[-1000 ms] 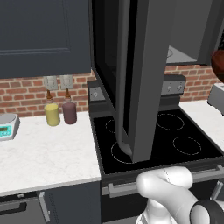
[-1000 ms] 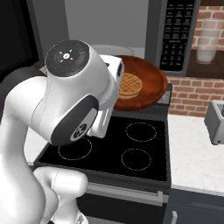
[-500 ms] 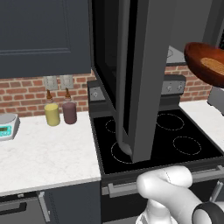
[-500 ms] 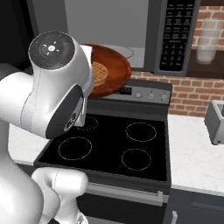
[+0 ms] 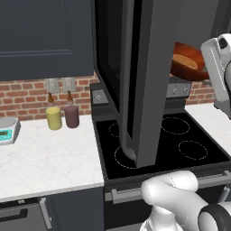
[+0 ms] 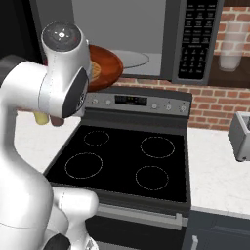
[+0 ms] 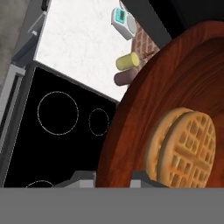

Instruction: Open the microwave, place the bowl with waffle inside the microwave, then close the microwave door and turn it on.

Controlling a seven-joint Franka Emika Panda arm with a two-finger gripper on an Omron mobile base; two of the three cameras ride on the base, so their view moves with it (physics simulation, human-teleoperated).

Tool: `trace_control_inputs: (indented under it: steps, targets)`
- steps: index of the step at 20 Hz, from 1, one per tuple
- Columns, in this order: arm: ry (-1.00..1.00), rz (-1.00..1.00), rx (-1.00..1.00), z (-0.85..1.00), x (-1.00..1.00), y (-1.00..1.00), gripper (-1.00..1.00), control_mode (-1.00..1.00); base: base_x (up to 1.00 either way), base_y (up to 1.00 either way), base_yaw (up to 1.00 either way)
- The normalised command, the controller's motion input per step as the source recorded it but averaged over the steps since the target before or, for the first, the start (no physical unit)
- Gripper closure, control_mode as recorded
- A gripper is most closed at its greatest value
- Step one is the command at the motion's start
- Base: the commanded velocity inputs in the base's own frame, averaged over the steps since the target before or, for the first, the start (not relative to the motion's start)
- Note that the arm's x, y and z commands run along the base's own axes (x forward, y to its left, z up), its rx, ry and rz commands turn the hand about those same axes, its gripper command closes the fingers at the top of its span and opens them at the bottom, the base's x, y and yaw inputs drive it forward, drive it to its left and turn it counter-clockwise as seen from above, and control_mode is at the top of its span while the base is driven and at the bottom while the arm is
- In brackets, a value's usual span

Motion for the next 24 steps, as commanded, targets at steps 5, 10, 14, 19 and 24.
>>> trace_control_inputs:
  steps: [5, 10, 14, 19, 24]
  targets:
    - [0.00, 0.00, 0.00, 0.07, 0.74, 0.13, 1.00, -1.00, 0.00, 0.00, 0.00]
    - [0.01, 0.00, 0.00, 0.10, 0.65, 0.01, 1.00, -1.00, 0.00, 0.00, 0.00]
    - [0.01, 0.00, 0.00, 0.02, 0.65, 0.02, 1.00, -1.00, 0.00, 0.00, 0.00]
    - [0.00, 0.00, 0.00, 0.00, 0.58, 0.03, 1.00, -1.00, 0.00, 0.00, 0.00]
    - [0.00, 0.00, 0.00, 0.00, 0.61, 0.04, 1.00, -1.00, 0.00, 0.00, 0.00]
